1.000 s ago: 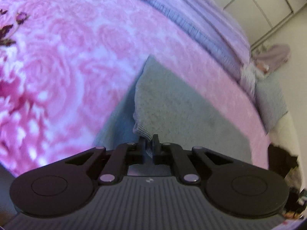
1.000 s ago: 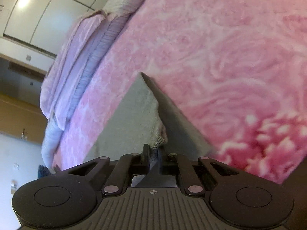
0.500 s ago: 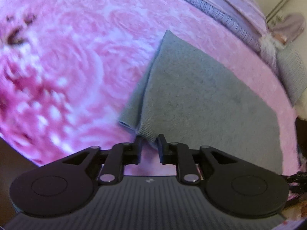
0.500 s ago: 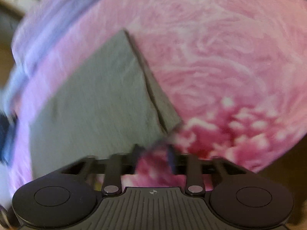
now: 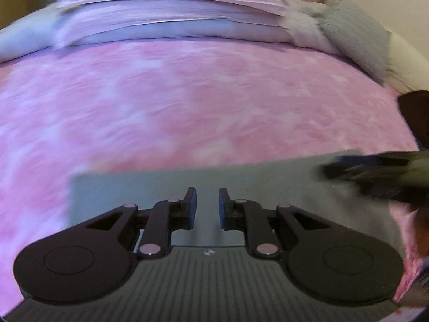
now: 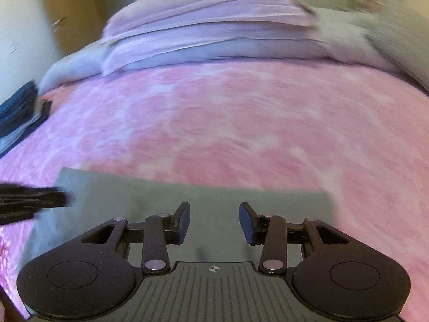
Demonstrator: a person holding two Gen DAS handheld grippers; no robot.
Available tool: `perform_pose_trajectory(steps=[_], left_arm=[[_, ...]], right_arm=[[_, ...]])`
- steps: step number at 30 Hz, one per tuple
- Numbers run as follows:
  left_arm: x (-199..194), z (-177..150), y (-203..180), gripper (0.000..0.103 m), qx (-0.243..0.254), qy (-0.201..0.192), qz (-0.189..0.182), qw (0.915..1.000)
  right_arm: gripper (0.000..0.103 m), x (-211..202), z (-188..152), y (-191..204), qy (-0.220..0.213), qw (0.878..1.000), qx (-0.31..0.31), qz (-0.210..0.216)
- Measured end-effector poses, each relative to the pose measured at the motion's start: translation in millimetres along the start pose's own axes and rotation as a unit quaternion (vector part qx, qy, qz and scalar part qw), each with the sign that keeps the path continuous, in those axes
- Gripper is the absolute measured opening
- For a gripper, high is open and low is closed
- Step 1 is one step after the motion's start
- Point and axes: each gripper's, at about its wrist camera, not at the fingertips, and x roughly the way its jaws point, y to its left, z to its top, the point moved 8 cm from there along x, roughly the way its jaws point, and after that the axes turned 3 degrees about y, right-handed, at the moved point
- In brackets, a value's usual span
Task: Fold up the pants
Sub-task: 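Smooth the folded skirt flat and pull both tools back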
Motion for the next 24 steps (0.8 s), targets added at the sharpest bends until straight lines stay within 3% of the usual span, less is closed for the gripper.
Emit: perform_pose_trajectory(steps=[5, 9, 13, 19, 24], left_arm=[[48, -7, -16, 0.014, 0.051, 0.021, 0.022, 0.9982], [31, -29, -15, 0.014, 0.073, 0.012, 0.032, 0.9968], [4, -77, -13, 0.014, 0.085, 0.031, 0.047, 0.9947], [-47, -129, 10, 0.014, 0.016, 0.075, 0.072, 0.9945], [-72, -140, 20, 0.014, -0.036, 0.117, 0.097, 0.9877]], right_arm=[[0.038, 52, -12, -1, 0.035, 0.999, -0.028, -0.028], [0.038, 30, -38, 3, 0.027, 0.996, -0.069, -0.041], [0.038, -5, -87, 0, 0.054, 0.996, -0.049, -0.044], [0.04, -53, -129, 5, 0.079, 0.995, -0.026, -0.053], [0.042, -69, -133, 5, 0.106, 0.993, 0.001, -0.06]])
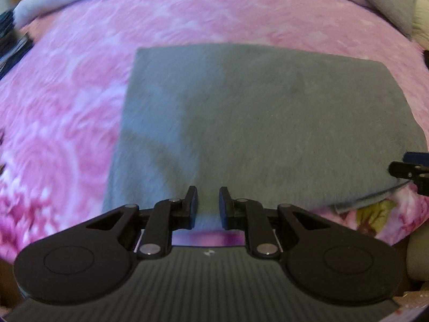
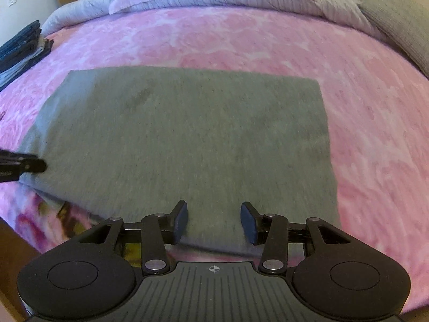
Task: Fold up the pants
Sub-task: 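Smooth the folded skirt flat and pull both tools back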
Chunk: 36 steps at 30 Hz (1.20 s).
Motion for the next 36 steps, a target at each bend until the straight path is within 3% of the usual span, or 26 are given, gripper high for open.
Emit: perform_pose_trajectory(steps=[2, 6, 8, 19, 36], left_arm=[[-7, -5, 2, 0.015, -0.011, 0.03, 0.015, 0.9994], [-27, -14, -5, 0.029, -0.039, 0.072, 0.016, 0.9965], [-36, -17, -12, 0.032, -0.037, 0.08, 0.02, 0.9959], [-47, -22, -45, 0.035, -0.029, 0.087, 0.013, 0.9957], [-49, -24, -60, 0.035, -0.022, 0.088, 0.02, 0.9957]], right_arm=[[0.043, -8, 1, -3, 0.023, 1.0, 0.018, 0.0], [0.069, -30, 1, -5, 0.037, 0.997, 0.063, 0.023], [0.073, -40, 0, -5, 0.041, 0.996, 0.075, 0.031], [0.075, -54, -17, -9, 0.046, 0.995, 0.084, 0.035], [0.075, -56, -19, -23, 0.048, 0.994, 0.091, 0.039]])
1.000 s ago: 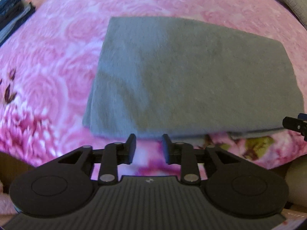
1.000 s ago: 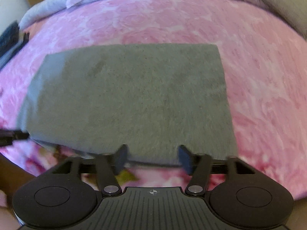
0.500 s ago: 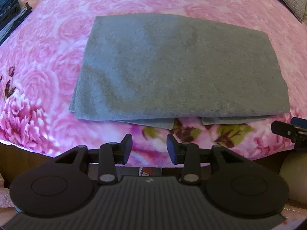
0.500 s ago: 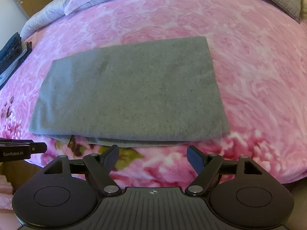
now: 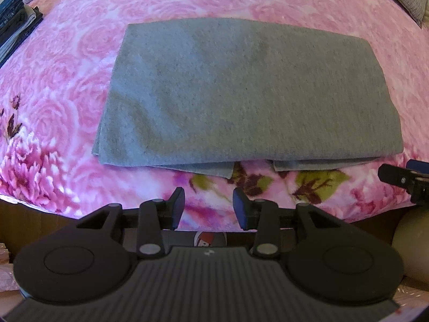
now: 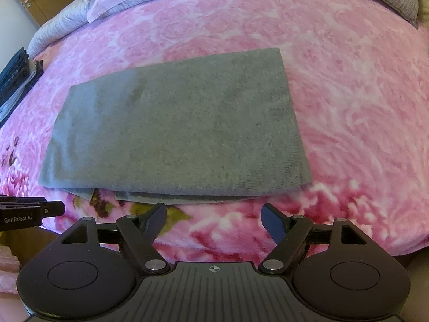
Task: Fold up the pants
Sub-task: 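Smooth the folded skirt flat and pull both tools back, then move the right tool to the folded skirt's side edge and grasp it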
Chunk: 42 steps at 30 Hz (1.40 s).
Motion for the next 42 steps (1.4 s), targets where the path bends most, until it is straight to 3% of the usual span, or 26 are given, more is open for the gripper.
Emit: perform_pose_trajectory(steps=[11, 15, 22, 28, 31, 34, 38, 42], left_arm=[[1, 6, -3, 0.035, 0.003, -0.01, -0.011, 0.9999], [4, 20, -6, 0.034, 0.015, -0.044, -0.029, 0.9985], [24, 51, -11, 0.027, 0.005, -0.101, -0.072, 0.9923], [51, 60, -17, 0.023, 0.0, -0.094, -0.1, 0.9905], [58, 60, -17, 0.023, 0.0, -0.094, -0.111, 0.9894], [60, 61, -14, 0.023, -0.004, -0.096, -0.122, 0.9879], [62, 62, -13, 0.023, -0.006, -0.094, -0.133, 0.9867], [63, 64, -12, 0.023, 0.001, -0.089, -0.134, 0.9869]], right_arm=[[0.074, -1, 8, -12, -0.015, 1.0, -0.004, 0.003], [0.072, -4, 26, -39, -0.067, 0.996, 0.042, 0.032], [0.066, 24, 49, -102, -0.095, 0.986, 0.12, 0.068], [0.064, 48, 57, -133, -0.078, 0.972, 0.156, 0.16], [0.051, 53, 64, -139, -0.064, 0.963, 0.155, 0.21], [0.047, 60, 72, -138, -0.056, 0.962, 0.139, 0.229], [0.044, 72, 85, -138, -0.049, 0.952, 0.157, 0.26], [0.036, 70, 75, -135, -0.042, 0.951, 0.145, 0.271]])
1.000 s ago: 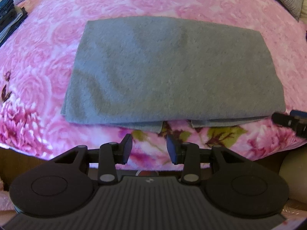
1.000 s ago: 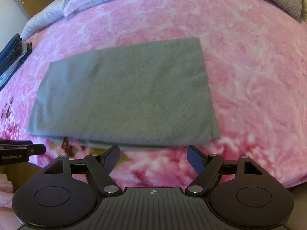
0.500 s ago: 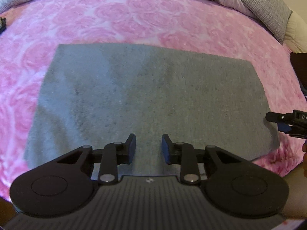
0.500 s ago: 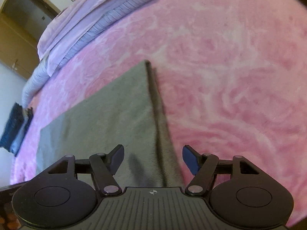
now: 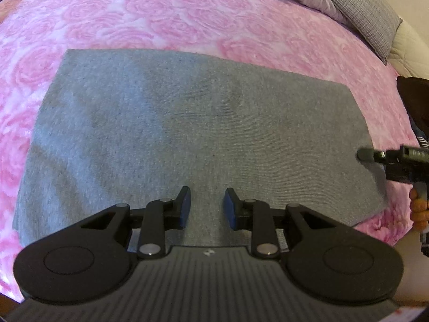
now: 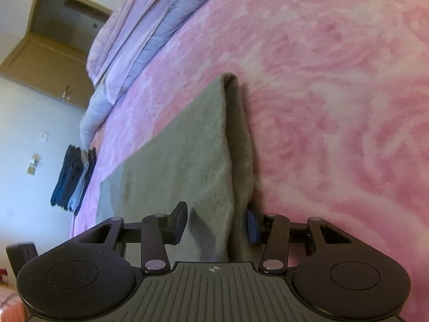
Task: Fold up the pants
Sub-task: 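Move the right tool to the folded skirt's side edge and grasp it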
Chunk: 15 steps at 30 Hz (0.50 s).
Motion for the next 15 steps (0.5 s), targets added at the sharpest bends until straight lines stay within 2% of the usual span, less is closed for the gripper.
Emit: perform_pose_trajectory(steps=[4, 8, 11, 12, 15], left_arm=[[2, 1, 1, 0.023, -0.004, 0.0, -0.006, 1.0], [3, 0, 2, 0.023, -0.002, -0.003, -0.014, 0.9999], [-1, 5, 3, 0.021, -0.016, 0.001, -0.027, 0.9995], [-3, 6, 3, 0.021, -0.02, -0.001, -0.034, 0.9992], [-7, 11, -3, 0.022, -0.006, -0.01, -0.052, 0.9986]], right_arm=[[0.032, -9, -18, -8, 0.011, 0.999, 0.031, 0.024], [0.032, -7, -14, -13, -0.009, 0.996, 0.077, 0.033], [0.031, -5, -11, -10, -0.015, 0.996, 0.082, 0.016], [0.025, -5, -12, -9, -0.016, 0.997, 0.081, 0.006], [0.02, -6, -14, -6, -0.025, 0.996, 0.089, -0.021]])
